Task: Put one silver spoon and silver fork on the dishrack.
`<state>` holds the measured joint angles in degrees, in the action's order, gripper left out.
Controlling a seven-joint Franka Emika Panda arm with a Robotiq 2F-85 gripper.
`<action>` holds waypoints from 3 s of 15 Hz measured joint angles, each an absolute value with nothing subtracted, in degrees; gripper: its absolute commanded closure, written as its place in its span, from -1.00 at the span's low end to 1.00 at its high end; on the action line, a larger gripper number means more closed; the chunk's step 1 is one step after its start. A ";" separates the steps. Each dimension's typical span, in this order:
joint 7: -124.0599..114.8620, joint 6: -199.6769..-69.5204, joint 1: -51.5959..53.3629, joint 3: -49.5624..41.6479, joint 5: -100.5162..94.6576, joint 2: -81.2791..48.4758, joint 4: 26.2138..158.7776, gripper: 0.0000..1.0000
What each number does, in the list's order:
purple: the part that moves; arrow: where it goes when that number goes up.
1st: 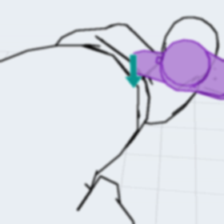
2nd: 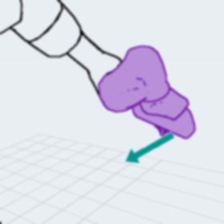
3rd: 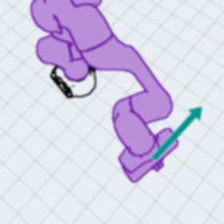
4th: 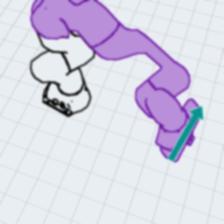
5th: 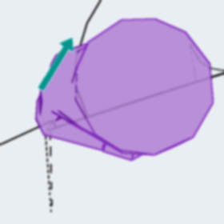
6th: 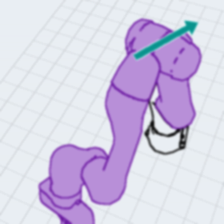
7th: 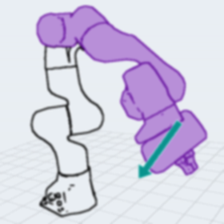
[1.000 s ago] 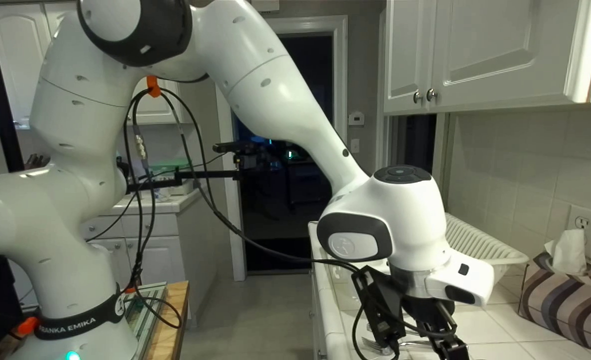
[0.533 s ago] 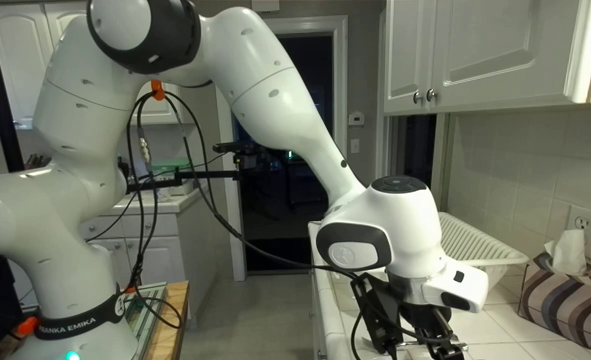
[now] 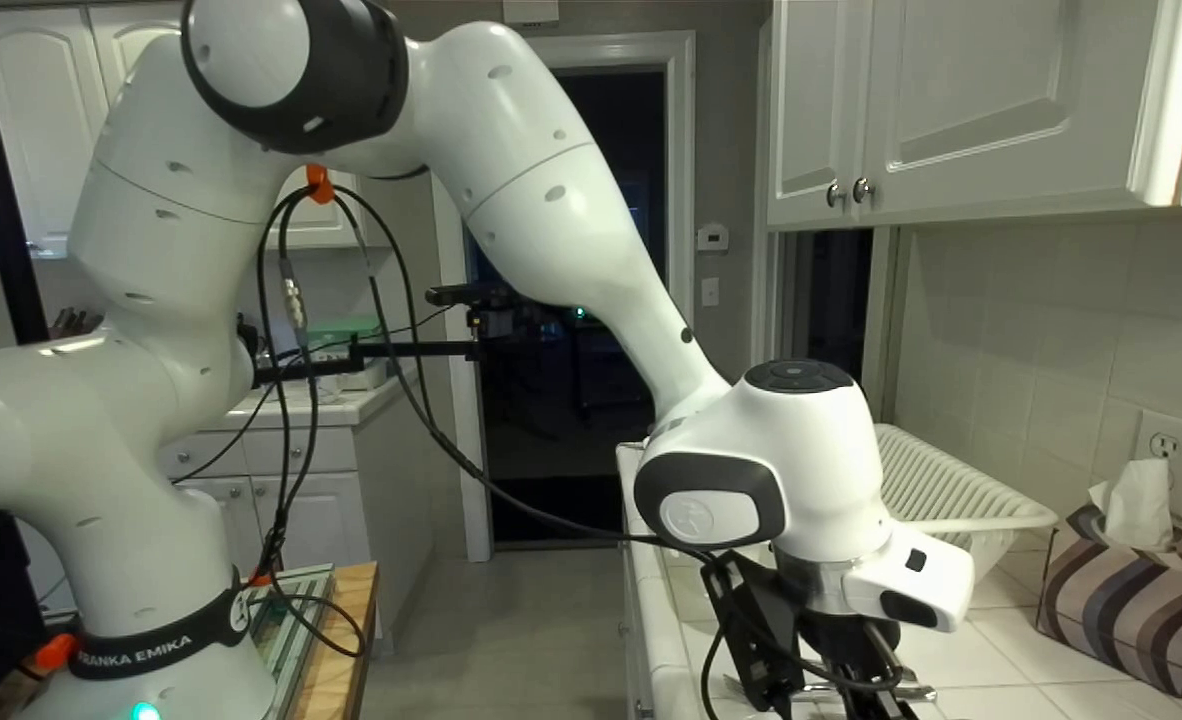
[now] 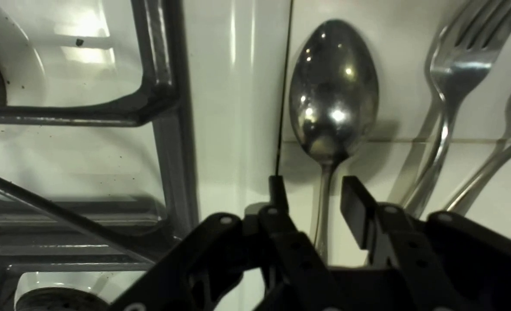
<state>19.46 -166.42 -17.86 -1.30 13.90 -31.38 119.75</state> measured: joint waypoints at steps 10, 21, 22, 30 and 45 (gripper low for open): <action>17.48 -164.59 -17.86 -1.52 12.25 -31.60 119.09 0.96; 16.01 -158.86 -16.87 -2.27 11.58 -31.23 117.77 0.21; 15.64 -158.81 -16.68 -2.42 11.20 -31.30 117.83 0.06; 15.03 -159.64 -16.29 -2.53 10.88 -31.52 116.62 -0.98; 14.94 -168.38 -16.21 -2.20 10.06 -38.35 107.55 -0.40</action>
<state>14.94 -168.38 -16.21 -2.20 10.06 -38.35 107.55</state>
